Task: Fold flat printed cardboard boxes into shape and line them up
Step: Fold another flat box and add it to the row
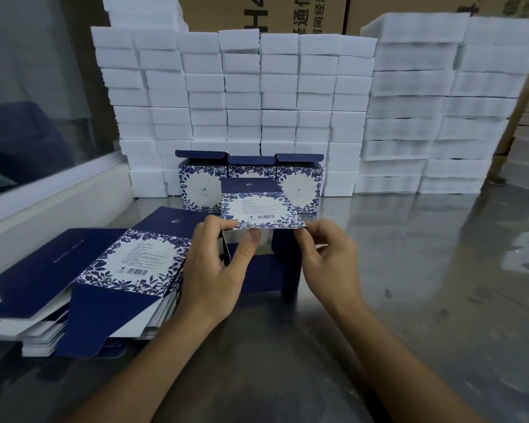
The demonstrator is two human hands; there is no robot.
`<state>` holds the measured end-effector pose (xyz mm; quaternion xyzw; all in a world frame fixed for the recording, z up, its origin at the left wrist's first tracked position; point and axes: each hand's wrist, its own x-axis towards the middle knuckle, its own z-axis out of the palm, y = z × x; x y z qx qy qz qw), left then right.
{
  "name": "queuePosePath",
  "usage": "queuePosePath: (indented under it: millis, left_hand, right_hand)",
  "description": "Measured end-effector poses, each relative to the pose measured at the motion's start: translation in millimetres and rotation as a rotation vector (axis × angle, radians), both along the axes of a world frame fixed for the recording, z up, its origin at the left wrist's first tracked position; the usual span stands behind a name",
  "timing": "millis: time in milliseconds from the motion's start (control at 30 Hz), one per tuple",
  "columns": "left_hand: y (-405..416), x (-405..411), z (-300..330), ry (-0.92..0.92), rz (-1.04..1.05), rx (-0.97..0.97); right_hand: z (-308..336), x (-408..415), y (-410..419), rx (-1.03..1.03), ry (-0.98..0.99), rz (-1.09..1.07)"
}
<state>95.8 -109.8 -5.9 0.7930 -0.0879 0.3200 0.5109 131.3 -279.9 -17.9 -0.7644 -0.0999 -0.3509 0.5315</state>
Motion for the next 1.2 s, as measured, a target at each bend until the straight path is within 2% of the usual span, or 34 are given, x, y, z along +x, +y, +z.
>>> queuePosePath:
  millis: [133,267,500,667,833,1000,1133,1200]
  left_hand:
    - [1.9,3.0,0.3,0.027,-0.005,-0.033]
    - [7.5,6.5,-0.9,0.043,0.003,-0.045]
    - [7.4,7.8,-3.1,0.033,0.005,-0.028]
    - [12.2,10.7,-2.3,0.045,0.013,-0.069]
    - [13.9,11.6,-1.2,0.034,0.020,-0.080]
    - [15.1,11.1,-0.8,0.020,0.020,-0.055]
    - [11.6,10.2,-2.7,0.004,-0.035,0.017]
    - [9.3,8.5,-4.9,-0.007,-0.094,0.022]
  right_hand:
    - [-0.3,0.5,1.1,0.008,0.068,0.029]
    - [-7.1,3.2,1.7,-0.081,0.205,0.030]
    - [-10.0,5.2,-0.3,-0.086,0.214,0.002]
    - [-21.4,8.5,-2.2,-0.194,0.408,0.038]
    - [-23.6,9.0,-1.5,-0.298,0.454,0.006]
    - [-24.7,5.8,0.4,-0.304,0.413,-0.014]
    - [-12.3,-1.2,8.6,-0.056,0.145,0.105]
    - [-4.9,-4.7,10.8,-0.055,0.008,0.107]
